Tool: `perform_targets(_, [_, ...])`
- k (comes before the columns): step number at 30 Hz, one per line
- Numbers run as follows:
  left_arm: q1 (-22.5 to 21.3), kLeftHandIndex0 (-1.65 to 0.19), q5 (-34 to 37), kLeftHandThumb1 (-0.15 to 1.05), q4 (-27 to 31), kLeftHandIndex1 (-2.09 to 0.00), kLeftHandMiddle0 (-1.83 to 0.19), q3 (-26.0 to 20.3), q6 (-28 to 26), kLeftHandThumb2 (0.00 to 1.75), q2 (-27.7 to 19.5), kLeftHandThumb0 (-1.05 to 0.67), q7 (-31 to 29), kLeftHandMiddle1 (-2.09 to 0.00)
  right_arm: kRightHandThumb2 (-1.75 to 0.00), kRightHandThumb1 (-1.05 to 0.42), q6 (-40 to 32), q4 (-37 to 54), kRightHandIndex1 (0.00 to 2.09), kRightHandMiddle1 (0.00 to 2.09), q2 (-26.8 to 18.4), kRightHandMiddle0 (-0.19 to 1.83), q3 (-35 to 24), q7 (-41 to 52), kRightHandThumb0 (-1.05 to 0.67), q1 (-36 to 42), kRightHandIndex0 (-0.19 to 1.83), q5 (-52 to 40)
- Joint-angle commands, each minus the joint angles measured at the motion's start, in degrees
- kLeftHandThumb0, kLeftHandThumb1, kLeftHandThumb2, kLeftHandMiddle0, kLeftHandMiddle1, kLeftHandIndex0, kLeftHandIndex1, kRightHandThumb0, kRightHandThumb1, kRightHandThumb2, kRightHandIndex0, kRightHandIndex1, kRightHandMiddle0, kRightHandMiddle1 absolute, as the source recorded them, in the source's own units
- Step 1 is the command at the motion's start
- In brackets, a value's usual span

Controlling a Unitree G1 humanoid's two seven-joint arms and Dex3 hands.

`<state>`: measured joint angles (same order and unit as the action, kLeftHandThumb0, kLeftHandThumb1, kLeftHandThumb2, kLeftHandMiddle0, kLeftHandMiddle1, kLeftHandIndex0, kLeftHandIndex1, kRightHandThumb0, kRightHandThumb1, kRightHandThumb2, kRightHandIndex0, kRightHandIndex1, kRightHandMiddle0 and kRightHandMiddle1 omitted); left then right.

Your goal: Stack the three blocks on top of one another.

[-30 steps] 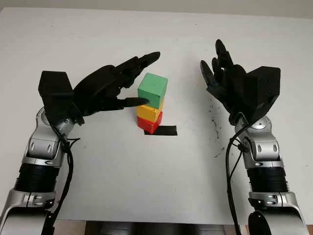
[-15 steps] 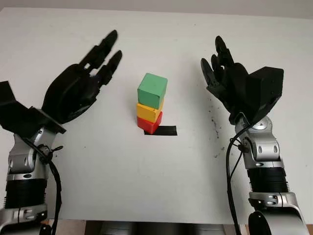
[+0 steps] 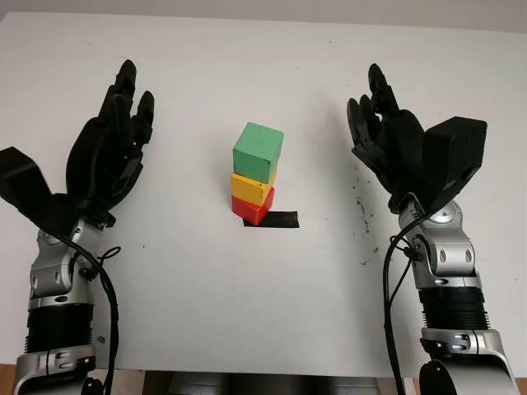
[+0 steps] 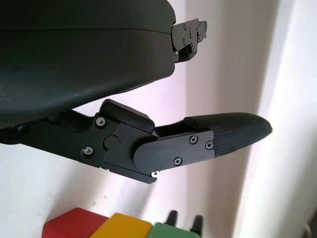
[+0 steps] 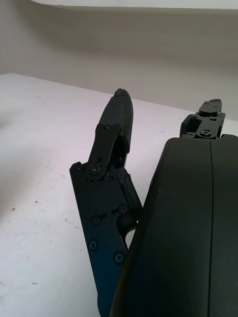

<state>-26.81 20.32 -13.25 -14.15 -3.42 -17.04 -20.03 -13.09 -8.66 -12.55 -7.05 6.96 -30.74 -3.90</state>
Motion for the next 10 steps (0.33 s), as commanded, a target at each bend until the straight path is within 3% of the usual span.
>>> perform_targets(1, [-1.26, 0.19, -1.13, 1.05, -0.67, 0.0, 0.19, 0.51, 0.9, 0.65, 0.59, -0.82, 0.78, 0.0, -0.66, -1.05, -0.13, 1.38, 0.01, 0.0, 0.35, -0.19, -0.05, -0.38, -0.52, 1.34, -0.19, -0.25])
perform_targets(10, [-3.32, 0.19, -2.59, 1.05, -5.25, 0.0, 0.19, 1.33, 1.47, 0.62, 0.83, -0.83, -0.01, 0.0, -0.68, -1.05, -1.16, 1.88, 0.0, 0.0, 0.73, -0.19, 0.26, -0.92, -0.53, 1.79, -0.19, -0.18])
